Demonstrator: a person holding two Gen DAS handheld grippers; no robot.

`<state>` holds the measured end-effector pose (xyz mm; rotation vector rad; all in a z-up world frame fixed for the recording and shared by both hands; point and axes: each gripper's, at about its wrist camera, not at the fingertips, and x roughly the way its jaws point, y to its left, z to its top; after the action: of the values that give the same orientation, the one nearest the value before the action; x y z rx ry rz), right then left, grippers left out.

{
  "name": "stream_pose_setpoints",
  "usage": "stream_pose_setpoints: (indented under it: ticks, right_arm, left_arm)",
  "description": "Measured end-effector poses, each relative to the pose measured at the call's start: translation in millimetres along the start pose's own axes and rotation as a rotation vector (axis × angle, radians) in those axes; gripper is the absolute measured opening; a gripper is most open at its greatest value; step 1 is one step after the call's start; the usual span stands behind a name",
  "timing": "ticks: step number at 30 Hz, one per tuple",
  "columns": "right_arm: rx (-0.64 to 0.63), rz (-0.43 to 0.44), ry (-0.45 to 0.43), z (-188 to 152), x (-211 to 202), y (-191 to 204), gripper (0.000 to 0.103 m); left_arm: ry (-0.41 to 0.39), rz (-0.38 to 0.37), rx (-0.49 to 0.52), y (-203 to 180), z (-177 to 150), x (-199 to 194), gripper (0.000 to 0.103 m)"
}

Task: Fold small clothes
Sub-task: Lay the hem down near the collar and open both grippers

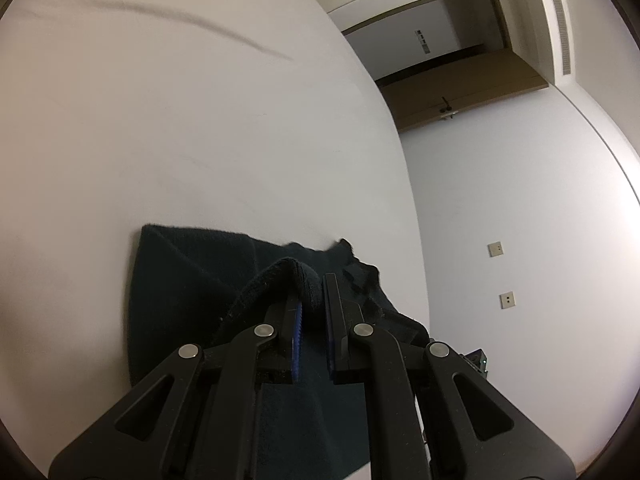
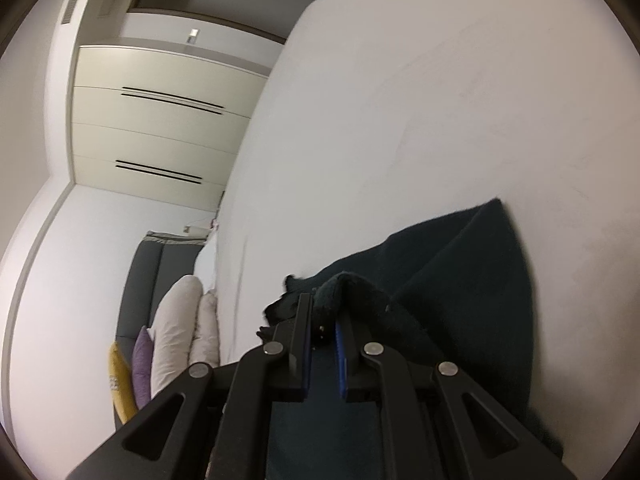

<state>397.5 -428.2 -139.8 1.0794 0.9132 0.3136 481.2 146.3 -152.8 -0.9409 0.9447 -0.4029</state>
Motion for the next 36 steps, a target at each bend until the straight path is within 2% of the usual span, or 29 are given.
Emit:
stream_pose_setpoints:
  ticks: [14, 24, 29, 31, 32, 33, 34, 35, 36]
  right_arm:
    - [-0.011, -0.018, 0.028, 11.3, 16.7, -7.9, 0.011]
    - [-0.024, -0.005, 0.037, 20.4, 21.2, 1.5, 0.011]
    - [-0.001, -0.026, 0.066, 22.3, 33.7, -12.9, 0.011]
    - [0.032, -0.033, 0.078, 23.2, 36.9, -21.5, 0.015]
    - [0.076, -0.009, 0.076, 24.7, 34.6, -29.5, 0.017]
    - [0.104, 0.021, 0.068, 25.5, 30.8, -33.6, 0.022]
    - [0.126, 0.05, 0.053, 27.1, 23.8, -37.0, 0.035]
    - [0.135, 0.068, 0.023, 29.2, 12.9, -38.6, 0.043]
    - [0.135, 0.07, -0.012, 31.5, 0.5, -39.4, 0.061]
  left_arm:
    - [0.027, 0.048, -0.03, 24.1, 12.4, 27.9, 0.008]
    - [-0.025, 0.046, -0.016, 12.0, 17.3, 28.8, 0.008]
    - [-0.027, 0.07, -0.043, 18.2, 17.6, 37.1, 0.008]
    - [-0.002, 0.088, -0.085, 28.6, 17.5, 48.2, 0.008]
    - [0.028, 0.088, -0.108, 34.2, 17.0, 56.9, 0.009]
    - [0.037, 0.092, -0.114, 35.4, 17.1, 60.5, 0.009]
    - [0.039, 0.091, -0.116, 35.5, 17.5, 62.3, 0.009]
    - [0.034, 0.072, -0.121, 33.9, 18.5, 62.0, 0.013]
    - [0.029, 0.051, -0.125, 32.3, 19.9, 61.0, 0.021]
